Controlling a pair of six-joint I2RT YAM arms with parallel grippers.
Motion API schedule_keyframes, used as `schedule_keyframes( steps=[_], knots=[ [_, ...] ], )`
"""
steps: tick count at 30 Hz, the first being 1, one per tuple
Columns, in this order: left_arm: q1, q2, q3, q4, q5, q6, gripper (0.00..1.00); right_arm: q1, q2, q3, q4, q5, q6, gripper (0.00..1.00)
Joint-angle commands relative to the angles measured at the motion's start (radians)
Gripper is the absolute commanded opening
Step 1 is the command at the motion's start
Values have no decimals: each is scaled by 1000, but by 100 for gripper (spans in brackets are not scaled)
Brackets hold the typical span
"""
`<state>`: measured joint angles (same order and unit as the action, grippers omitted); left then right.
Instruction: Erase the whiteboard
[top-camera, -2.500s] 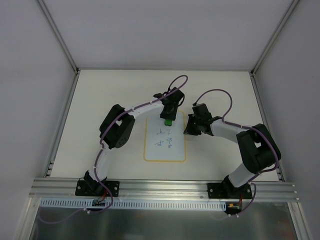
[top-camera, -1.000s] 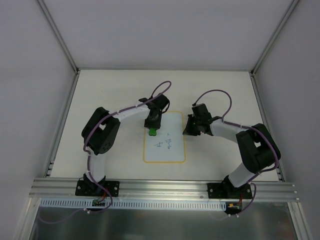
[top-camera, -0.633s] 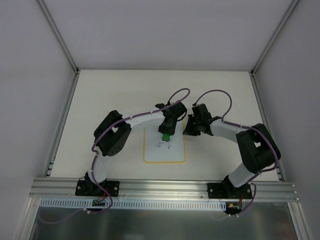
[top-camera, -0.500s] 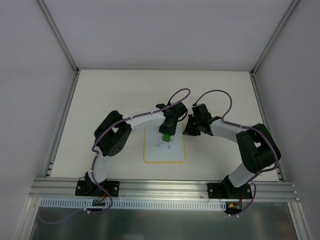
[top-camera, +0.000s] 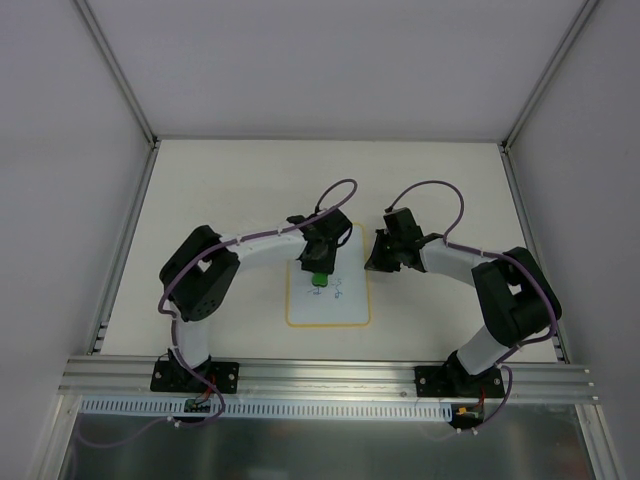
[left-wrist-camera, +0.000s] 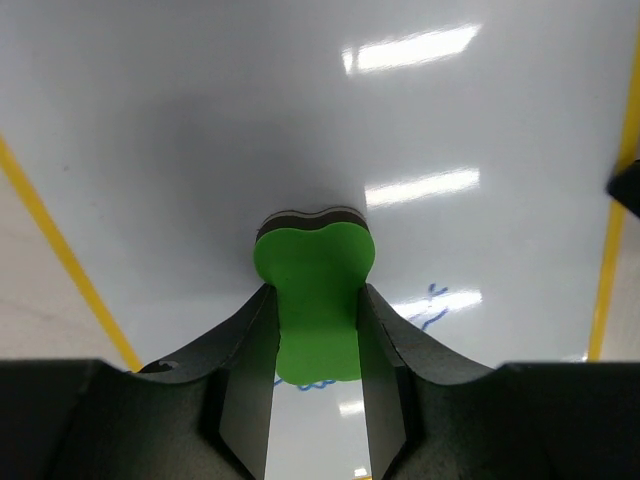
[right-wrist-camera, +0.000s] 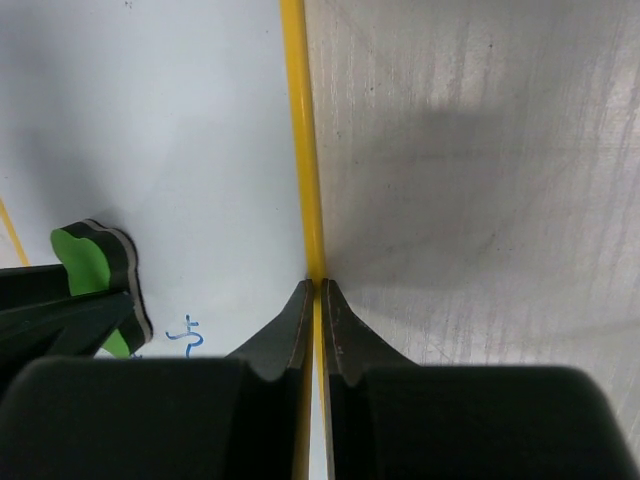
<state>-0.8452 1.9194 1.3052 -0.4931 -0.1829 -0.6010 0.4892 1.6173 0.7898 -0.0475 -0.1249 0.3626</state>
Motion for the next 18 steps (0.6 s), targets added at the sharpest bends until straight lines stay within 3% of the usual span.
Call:
schedule_keyframes(
  steps=[1, 10, 18],
  knots=[
    [38, -20, -121, -125, 3, -10, 0, 5, 42, -44, -101, 56, -5, 0],
    [63, -108, -230, -102, 14, -28, 0, 5, 55, -32, -89, 54, 10, 0],
    [-58, -51, -159, -102, 60, -74, 0, 6, 69, -24, -74, 59, 25, 0]
  ],
)
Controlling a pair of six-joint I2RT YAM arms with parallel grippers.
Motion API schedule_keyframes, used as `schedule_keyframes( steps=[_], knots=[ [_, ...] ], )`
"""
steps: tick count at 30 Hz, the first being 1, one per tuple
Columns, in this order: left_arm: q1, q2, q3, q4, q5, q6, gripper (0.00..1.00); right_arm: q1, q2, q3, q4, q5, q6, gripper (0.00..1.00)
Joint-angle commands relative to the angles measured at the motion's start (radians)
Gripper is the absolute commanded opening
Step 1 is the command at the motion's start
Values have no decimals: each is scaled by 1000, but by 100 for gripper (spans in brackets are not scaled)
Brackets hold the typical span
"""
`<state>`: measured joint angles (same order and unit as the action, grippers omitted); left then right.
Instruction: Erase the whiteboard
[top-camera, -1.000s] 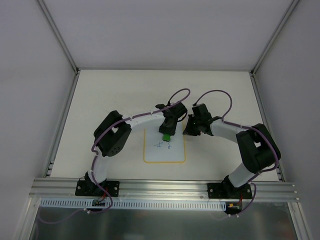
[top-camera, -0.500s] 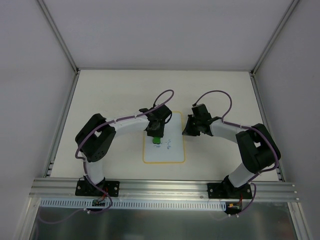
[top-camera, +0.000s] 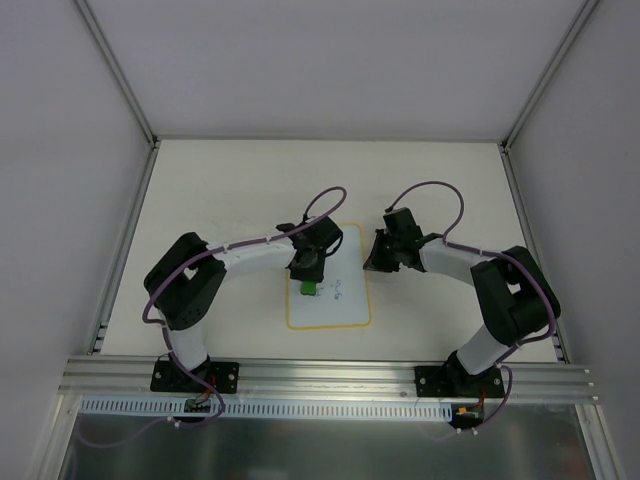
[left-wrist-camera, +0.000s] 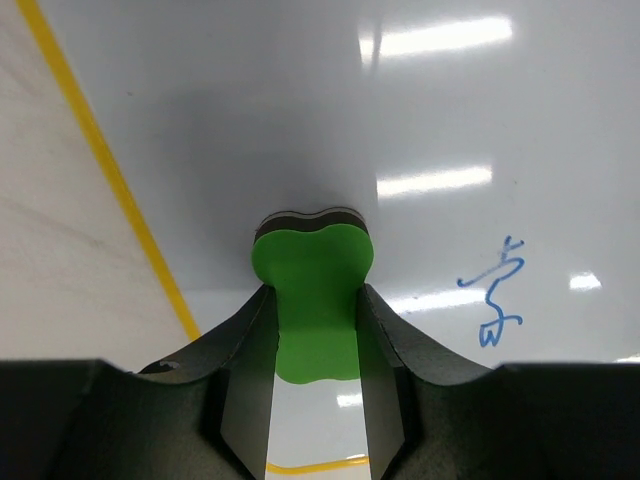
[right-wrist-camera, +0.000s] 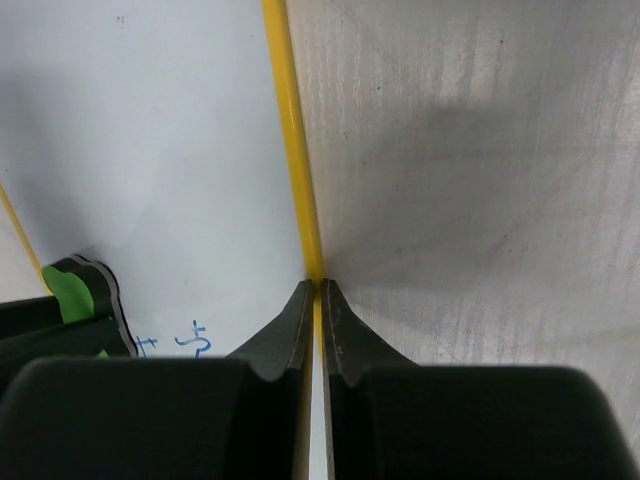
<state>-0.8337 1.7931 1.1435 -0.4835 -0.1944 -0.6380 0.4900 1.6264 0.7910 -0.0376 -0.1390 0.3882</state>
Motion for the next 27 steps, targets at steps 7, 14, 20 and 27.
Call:
schedule_keyframes(
  steps=[7, 14, 20, 27],
  knots=[
    [-151, 180, 125, -112, 115, -46, 0, 5, 55, -27, -84, 79, 1, 0],
    [-142, 108, 43, -115, 61, -80, 0, 5, 52, -30, -84, 82, 3, 0],
    [-36, -1, -85, -121, 29, -80, 0, 4, 55, -24, -85, 87, 1, 0],
    [58, -81, -145, -135, -19, -16, 0, 5, 64, -24, -73, 95, 1, 0]
  ],
)
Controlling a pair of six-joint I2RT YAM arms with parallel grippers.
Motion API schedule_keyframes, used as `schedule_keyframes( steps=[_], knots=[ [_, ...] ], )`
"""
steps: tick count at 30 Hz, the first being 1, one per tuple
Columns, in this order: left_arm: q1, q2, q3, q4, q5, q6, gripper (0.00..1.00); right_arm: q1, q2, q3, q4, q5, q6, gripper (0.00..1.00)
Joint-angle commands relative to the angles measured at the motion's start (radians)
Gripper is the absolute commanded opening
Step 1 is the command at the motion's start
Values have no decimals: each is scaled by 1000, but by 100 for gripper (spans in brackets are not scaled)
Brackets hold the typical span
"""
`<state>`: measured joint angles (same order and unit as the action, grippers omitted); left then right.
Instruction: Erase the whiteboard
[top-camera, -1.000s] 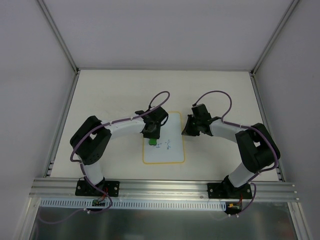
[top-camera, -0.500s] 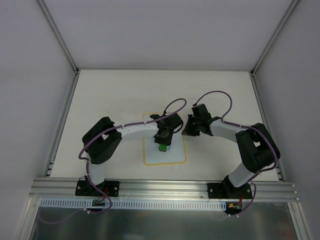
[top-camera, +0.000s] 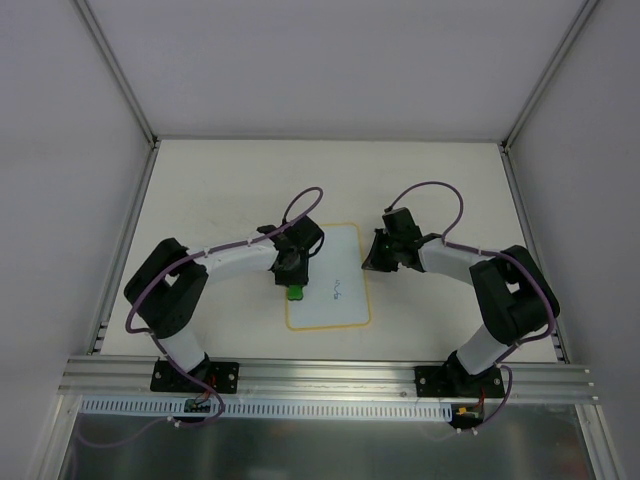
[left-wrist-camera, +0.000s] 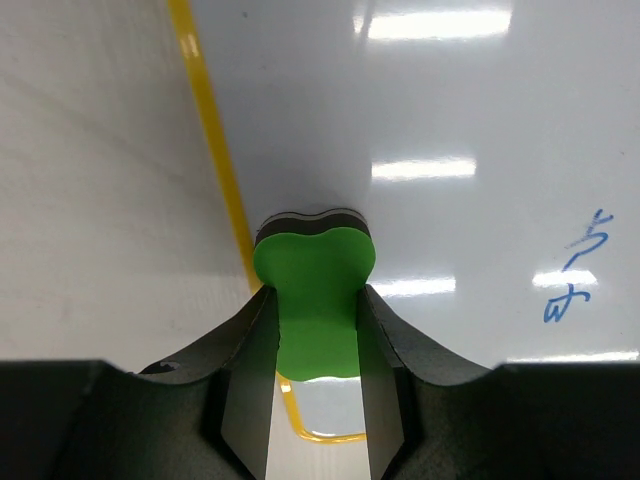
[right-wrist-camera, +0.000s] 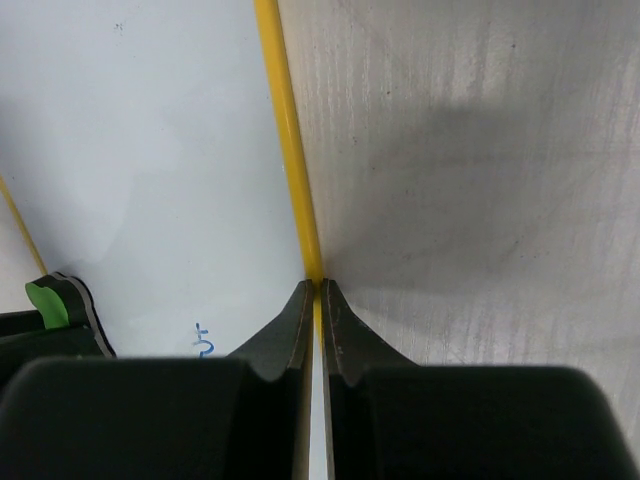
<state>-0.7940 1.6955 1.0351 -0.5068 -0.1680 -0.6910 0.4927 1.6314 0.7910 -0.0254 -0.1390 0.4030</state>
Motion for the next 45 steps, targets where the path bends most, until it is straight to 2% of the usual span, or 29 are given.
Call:
schedule_keyframes(
  steps=[1, 7, 17, 23, 28, 35, 42, 45],
  knots=[
    [18, 19, -29, -114, -45, 44, 0, 3, 61, -22, -88, 93, -13, 0],
    [-40, 98, 81, -113, -31, 68, 0, 3, 61, -13, -85, 90, -16, 0],
    [-135, 311, 376, -113, 13, 117, 0, 4, 61, -16, -88, 93, -15, 0],
    [-163, 389, 450, -114, 25, 153, 0, 3, 61, -19, -88, 98, -10, 0],
    [-182, 380, 404, -119, 77, 117, 0, 3, 56, -21, -88, 107, -7, 0],
    [-230, 279, 273, -134, 165, 58, 0, 3, 48, -22, -93, 116, -1, 0],
    [-323, 273, 280, -156, 205, 59, 0, 3, 53, -18, -96, 116, 2, 1],
    [-329, 279, 264, -167, 203, 48, 0, 3, 50, -19, -96, 116, 2, 0]
  ],
)
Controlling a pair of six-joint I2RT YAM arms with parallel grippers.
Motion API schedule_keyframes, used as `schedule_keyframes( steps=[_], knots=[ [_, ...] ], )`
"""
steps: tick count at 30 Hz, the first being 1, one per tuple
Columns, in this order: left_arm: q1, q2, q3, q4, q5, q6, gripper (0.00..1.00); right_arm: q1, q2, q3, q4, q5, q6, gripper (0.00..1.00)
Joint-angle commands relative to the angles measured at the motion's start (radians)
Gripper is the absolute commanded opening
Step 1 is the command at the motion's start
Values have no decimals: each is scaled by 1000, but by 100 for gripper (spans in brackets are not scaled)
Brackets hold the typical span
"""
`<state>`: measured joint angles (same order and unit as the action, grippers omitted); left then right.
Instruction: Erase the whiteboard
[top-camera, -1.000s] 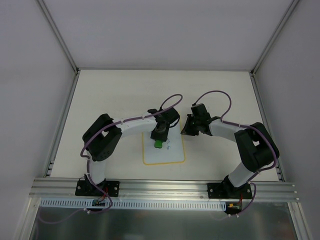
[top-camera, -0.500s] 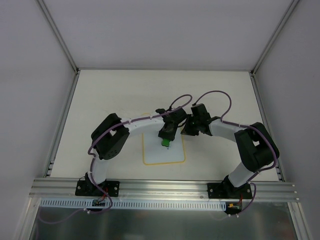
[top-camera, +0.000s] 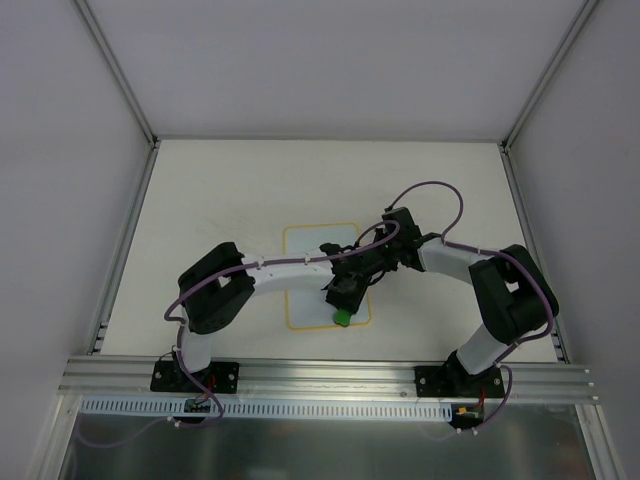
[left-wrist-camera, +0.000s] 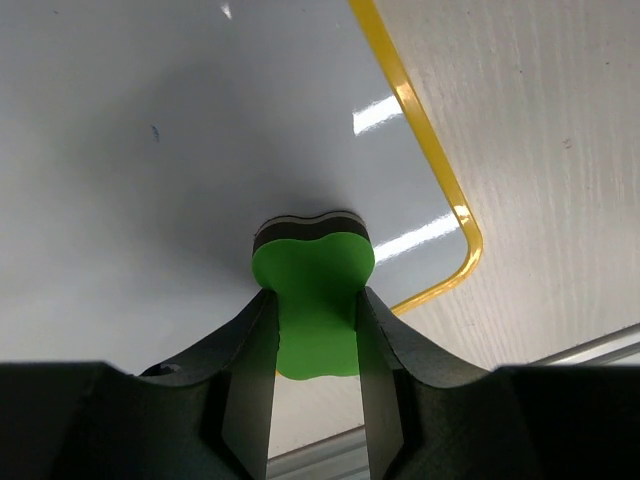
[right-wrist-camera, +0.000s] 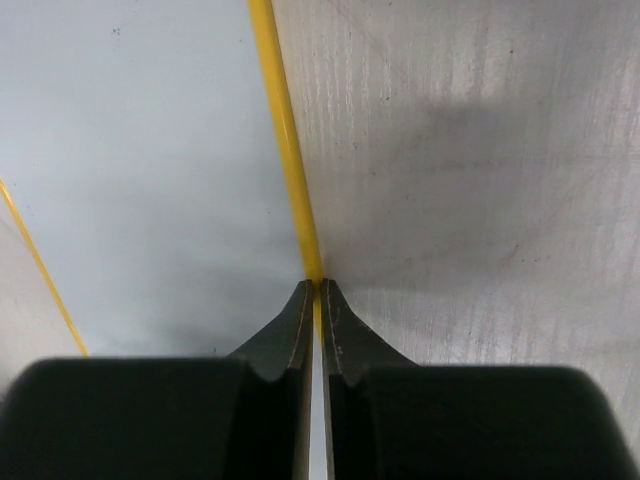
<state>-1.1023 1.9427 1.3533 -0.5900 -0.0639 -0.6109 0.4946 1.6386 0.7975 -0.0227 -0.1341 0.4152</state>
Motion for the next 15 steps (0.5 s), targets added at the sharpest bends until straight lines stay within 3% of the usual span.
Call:
schedule_keyframes(
  steps=[1, 10, 15],
  knots=[
    [-21, 30, -57, -82, 89, -35, 0, 1, 41, -24, -98, 110, -10, 0],
    [64, -30, -103, -120, -28, -35, 0, -1, 35, -37, -99, 117, -16, 0],
    [203, -86, -175, -120, -76, -15, 0, -7, 35, -41, -97, 114, -16, 0]
  ],
)
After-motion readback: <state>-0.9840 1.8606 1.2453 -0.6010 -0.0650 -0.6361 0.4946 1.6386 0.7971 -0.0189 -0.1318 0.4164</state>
